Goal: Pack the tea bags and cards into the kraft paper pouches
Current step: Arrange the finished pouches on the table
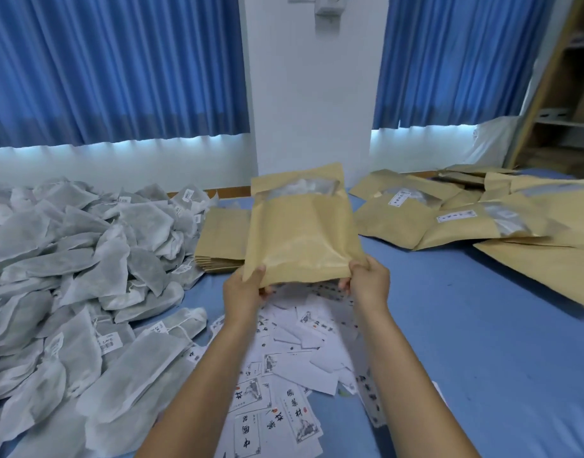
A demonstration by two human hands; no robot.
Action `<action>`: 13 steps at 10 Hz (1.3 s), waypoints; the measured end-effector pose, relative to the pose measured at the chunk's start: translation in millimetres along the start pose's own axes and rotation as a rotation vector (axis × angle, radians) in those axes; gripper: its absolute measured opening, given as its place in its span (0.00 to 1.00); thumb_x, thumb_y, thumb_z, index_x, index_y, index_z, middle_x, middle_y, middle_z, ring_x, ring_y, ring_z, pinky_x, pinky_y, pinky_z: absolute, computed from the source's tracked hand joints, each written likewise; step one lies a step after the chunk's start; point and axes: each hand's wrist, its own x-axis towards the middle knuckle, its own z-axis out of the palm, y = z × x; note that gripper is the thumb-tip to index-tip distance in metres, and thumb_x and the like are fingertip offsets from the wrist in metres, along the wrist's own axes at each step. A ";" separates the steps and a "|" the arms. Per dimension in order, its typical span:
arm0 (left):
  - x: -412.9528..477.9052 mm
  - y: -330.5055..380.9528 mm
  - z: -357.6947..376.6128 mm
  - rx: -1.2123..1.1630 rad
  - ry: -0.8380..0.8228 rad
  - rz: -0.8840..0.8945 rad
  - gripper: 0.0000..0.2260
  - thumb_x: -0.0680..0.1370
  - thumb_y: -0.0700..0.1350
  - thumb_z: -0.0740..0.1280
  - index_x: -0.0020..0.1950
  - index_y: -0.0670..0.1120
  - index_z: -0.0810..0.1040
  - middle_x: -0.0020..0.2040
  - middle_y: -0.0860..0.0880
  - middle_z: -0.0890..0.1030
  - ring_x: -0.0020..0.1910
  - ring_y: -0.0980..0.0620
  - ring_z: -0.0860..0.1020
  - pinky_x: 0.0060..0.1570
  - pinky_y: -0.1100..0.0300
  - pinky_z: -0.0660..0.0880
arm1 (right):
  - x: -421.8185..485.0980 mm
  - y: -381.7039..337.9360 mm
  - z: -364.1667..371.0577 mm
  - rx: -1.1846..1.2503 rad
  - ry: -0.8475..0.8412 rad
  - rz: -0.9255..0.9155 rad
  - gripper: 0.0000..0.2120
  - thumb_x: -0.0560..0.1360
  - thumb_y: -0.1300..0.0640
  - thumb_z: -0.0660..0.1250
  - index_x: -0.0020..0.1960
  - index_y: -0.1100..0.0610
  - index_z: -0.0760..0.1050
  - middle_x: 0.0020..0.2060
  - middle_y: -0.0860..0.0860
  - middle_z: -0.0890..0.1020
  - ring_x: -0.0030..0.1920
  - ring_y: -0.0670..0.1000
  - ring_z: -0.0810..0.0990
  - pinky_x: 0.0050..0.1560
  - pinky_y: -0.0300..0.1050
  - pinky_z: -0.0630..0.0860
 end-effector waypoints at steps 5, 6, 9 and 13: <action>-61.6 -21.3 212.4 -0.171 -0.390 -0.218 0.04 0.74 0.32 0.70 0.40 0.39 0.77 0.36 0.45 0.79 0.27 0.53 0.75 0.26 0.65 0.73 | 32.7 5.5 -123.1 0.370 0.426 0.005 0.14 0.78 0.68 0.55 0.43 0.59 0.78 0.19 0.46 0.75 0.21 0.44 0.72 0.22 0.37 0.68; -52.0 -1.8 234.2 -0.431 -0.549 -0.339 0.05 0.77 0.33 0.66 0.43 0.40 0.76 0.39 0.46 0.79 0.34 0.53 0.77 0.33 0.66 0.75 | 65.5 -12.0 -123.7 0.423 0.397 -0.048 0.12 0.78 0.67 0.57 0.53 0.62 0.79 0.27 0.48 0.81 0.27 0.45 0.77 0.28 0.37 0.73; 30.4 -13.1 180.6 1.353 -0.056 0.735 0.31 0.77 0.56 0.66 0.74 0.45 0.59 0.66 0.45 0.69 0.67 0.46 0.65 0.63 0.54 0.62 | 101.5 -4.5 -96.8 0.410 -0.072 0.197 0.17 0.78 0.72 0.59 0.66 0.71 0.67 0.62 0.66 0.75 0.58 0.63 0.78 0.58 0.50 0.75; 34.9 -6.3 32.1 0.900 -0.192 1.046 0.16 0.63 0.27 0.69 0.48 0.40 0.83 0.45 0.43 0.84 0.44 0.44 0.81 0.44 0.54 0.76 | 33.7 12.1 18.2 0.474 -0.315 0.218 0.11 0.80 0.55 0.61 0.51 0.62 0.78 0.43 0.57 0.84 0.42 0.53 0.84 0.43 0.43 0.81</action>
